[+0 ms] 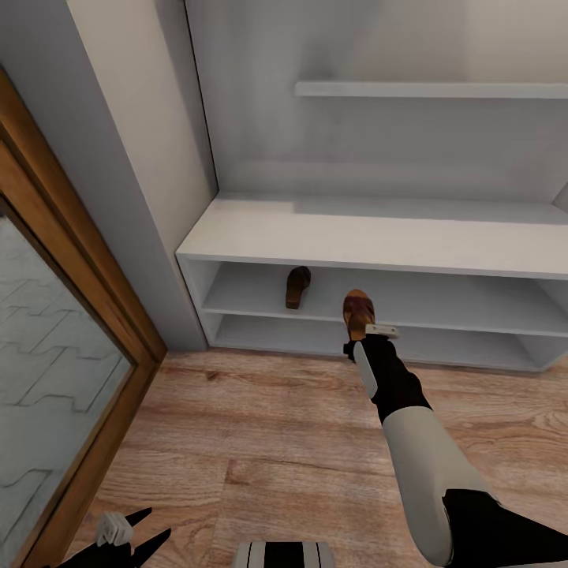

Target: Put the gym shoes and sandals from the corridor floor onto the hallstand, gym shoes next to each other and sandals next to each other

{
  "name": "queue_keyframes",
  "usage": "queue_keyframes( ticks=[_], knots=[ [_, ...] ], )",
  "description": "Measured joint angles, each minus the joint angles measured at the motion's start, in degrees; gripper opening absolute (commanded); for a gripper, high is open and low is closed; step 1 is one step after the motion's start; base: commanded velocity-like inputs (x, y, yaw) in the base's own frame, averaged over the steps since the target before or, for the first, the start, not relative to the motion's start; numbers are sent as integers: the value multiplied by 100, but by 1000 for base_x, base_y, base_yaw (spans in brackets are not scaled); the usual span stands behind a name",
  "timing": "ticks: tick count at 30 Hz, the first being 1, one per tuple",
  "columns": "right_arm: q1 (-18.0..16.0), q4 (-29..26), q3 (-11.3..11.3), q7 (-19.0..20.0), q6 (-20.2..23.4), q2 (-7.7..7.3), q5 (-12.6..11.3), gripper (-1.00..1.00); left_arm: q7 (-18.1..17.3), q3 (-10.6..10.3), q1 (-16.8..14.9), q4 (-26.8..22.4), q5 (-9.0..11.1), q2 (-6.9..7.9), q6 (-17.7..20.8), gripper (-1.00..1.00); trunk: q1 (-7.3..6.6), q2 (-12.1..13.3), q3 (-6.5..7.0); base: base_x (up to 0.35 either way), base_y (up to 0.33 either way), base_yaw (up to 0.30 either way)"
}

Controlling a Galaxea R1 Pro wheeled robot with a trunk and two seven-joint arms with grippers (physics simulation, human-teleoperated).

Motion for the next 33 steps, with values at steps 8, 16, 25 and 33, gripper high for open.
queue_keyframes(
  ticks=[8, 16, 25, 33],
  knots=[
    [0, 6, 1, 1, 1, 0, -12, -100, 1, 0, -4, 0, 2, 3, 2, 100, 0, 0, -4, 0, 0, 7],
    [0, 3, -1, -5, 1, 0, -10, -100, 6, -1, -5, -1, 1, -3, -3, 100, -1, 0, -47, 51, 0, 107],
    [0, -5, -2, -7, 3, 0, -7, -100, 7, -1, -4, 0, 4, -3, -4, 100, -3, 0, -108, 177, 0, 112],
    [3, -14, 1, -8, 3, 0, 0, -100, -1, 0, -1, 0, 7, -4, -10, 100, -1, 0, -123, 150, 0, 18]
  ],
)
